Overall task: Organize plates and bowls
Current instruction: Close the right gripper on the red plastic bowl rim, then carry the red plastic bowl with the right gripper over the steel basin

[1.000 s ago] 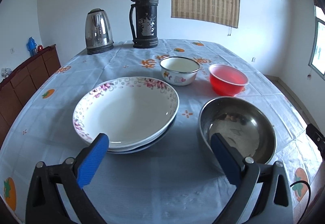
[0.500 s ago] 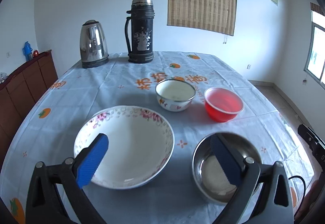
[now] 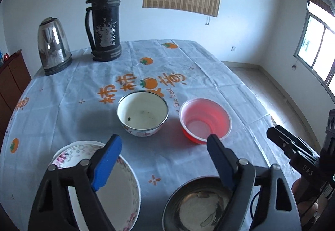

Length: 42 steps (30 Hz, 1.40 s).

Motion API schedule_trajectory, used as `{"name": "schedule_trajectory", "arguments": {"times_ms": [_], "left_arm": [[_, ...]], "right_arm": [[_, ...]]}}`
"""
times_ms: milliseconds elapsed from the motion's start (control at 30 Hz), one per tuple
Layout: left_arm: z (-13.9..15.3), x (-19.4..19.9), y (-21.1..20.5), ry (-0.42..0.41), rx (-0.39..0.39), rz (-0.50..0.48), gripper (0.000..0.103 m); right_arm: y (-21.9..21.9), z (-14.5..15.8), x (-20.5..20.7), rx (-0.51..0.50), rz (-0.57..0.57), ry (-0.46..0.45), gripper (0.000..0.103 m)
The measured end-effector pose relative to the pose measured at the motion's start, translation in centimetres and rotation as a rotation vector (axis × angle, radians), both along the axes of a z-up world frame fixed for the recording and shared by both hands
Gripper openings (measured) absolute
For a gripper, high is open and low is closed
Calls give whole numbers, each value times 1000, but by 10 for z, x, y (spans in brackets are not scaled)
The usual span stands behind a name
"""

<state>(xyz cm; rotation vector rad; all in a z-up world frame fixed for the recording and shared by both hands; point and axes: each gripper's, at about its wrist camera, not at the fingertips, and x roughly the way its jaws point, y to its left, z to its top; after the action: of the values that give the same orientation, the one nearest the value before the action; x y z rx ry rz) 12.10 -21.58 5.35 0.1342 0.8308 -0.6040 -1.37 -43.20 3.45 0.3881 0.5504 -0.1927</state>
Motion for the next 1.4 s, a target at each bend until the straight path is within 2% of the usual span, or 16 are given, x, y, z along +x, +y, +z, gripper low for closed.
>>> {"name": "schedule_trajectory", "arguments": {"times_ms": [133,167,233,333,433,567,733,833,900,967,1000,1067,1200,1333,1400], "left_arm": [[-11,22,-23,88,22,-44,79],[-13,26,-27,107,23,-49,74],[-18,37,-38,141,46,-61,70],[-26,49,-50,196,64,-61,68],[-36,59,-58,244,86,-55,47],[-50,68,-67,317,78,-58,36],[-51,67,-79,326,75,-78,35],[-58,73,-85,346,88,-64,35],[-63,77,-89,362,90,-61,30],[-67,79,-91,369,93,-61,20],[-69,80,-93,371,97,-59,18],[-73,82,-94,382,93,-53,14],[-79,85,-96,395,77,-44,12],[-80,82,-94,398,73,-43,10],[-76,78,-93,382,71,-43,10]], "right_arm": [[-7,-9,30,52,44,25,62],[-8,-11,35,57,51,30,62],[-12,-18,50,69,46,59,51],[-16,-29,67,91,65,92,51],[-19,-37,78,113,69,102,51],[-22,-44,86,136,73,115,50],[-29,-51,89,163,70,125,48],[-31,-56,93,183,75,136,41],[-31,-59,97,184,79,147,39],[-29,-63,102,185,91,160,38],[-28,-65,104,189,97,165,37],[-27,-69,106,199,100,169,33],[-27,-77,111,216,104,193,26],[-30,-80,110,254,115,189,7],[-29,-79,108,246,112,181,7]]}}
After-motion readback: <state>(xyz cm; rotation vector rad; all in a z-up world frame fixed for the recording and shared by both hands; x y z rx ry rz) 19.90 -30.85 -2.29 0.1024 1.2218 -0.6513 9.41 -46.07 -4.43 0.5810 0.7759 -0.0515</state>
